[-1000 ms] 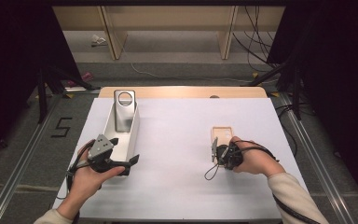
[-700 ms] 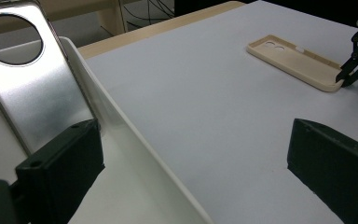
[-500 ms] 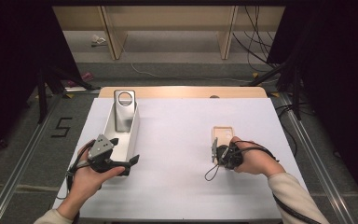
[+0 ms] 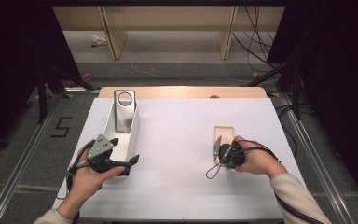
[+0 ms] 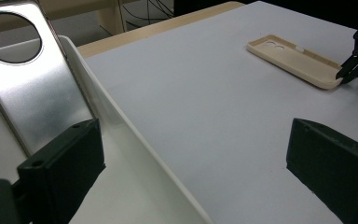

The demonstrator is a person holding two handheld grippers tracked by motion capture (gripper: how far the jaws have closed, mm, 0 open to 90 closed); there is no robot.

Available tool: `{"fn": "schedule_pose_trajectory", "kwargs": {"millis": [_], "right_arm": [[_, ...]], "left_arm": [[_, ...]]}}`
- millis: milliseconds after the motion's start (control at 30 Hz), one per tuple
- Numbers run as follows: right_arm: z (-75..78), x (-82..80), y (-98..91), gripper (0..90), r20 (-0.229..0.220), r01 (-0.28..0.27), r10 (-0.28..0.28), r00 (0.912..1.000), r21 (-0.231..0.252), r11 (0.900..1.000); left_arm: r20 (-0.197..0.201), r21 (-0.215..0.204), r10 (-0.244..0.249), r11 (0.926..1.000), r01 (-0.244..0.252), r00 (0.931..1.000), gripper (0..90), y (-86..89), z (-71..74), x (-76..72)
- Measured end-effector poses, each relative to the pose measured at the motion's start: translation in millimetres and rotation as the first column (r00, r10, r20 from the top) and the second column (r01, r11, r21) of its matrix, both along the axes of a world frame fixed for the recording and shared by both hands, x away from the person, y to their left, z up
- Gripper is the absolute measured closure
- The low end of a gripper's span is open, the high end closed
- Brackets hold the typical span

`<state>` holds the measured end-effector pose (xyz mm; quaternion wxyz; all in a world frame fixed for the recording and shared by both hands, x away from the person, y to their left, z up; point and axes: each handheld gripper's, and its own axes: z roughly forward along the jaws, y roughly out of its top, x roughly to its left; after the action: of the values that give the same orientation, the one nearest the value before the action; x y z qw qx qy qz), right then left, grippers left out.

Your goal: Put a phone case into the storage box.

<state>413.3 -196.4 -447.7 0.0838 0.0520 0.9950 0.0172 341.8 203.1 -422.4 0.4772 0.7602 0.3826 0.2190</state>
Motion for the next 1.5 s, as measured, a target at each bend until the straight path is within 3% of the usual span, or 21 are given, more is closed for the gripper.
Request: {"fn": "schedule_pose_trajectory", "kwargs": {"millis": [300, 333, 567, 1067, 1267, 1500], "right_arm": [[8.5, 0.8, -7.8, 86.9, -0.002, 0.021, -0.021, 0.9998, 0.094, 0.9953], [11.2, 0.3, -10.0, 87.0, -0.002, 0.027, -0.027, 0.9996, 0.120, 0.9924], [15.7, -2.1, -16.3, 87.1, -0.004, 0.048, -0.048, 0.9988, 0.173, 0.9837], [22.1, -6.3, -15.6, 87.2, 0.005, 0.052, -0.056, 0.9984, 0.292, 0.9550], [22.9, -7.5, -13.7, 87.2, 0.002, 0.053, -0.056, 0.9984, 0.317, 0.9468], [25.6, -8.9, -10.8, 87.2, 0.017, 0.056, -0.066, 0.9977, 0.363, 0.9303]], "left_arm": [[0.001, -0.006, 0.005, 1.0000, -0.005, 1.0000, 3.6, 0.4, 0.1, 0.1], [0.000, -0.007, 0.005, 1.0000, -0.005, 1.0000, 3.7, 0.5, 0.1, 0.1], [0.000, -0.010, 0.008, 0.9999, -0.008, 1.0000, 3.9, 0.8, 0.3, 0.2], [0.003, -0.011, 0.012, 0.9999, -0.012, 0.9999, 3.9, 0.8, 0.6, 0.3], [0.000, -0.009, 0.012, 0.9999, -0.012, 0.9999, 4.0, 0.1, 0.1, 0.1], [-0.001, -0.007, 0.017, 0.9998, -0.017, 0.9999, 4.2, -0.1, 0.2, 0.1]]}}
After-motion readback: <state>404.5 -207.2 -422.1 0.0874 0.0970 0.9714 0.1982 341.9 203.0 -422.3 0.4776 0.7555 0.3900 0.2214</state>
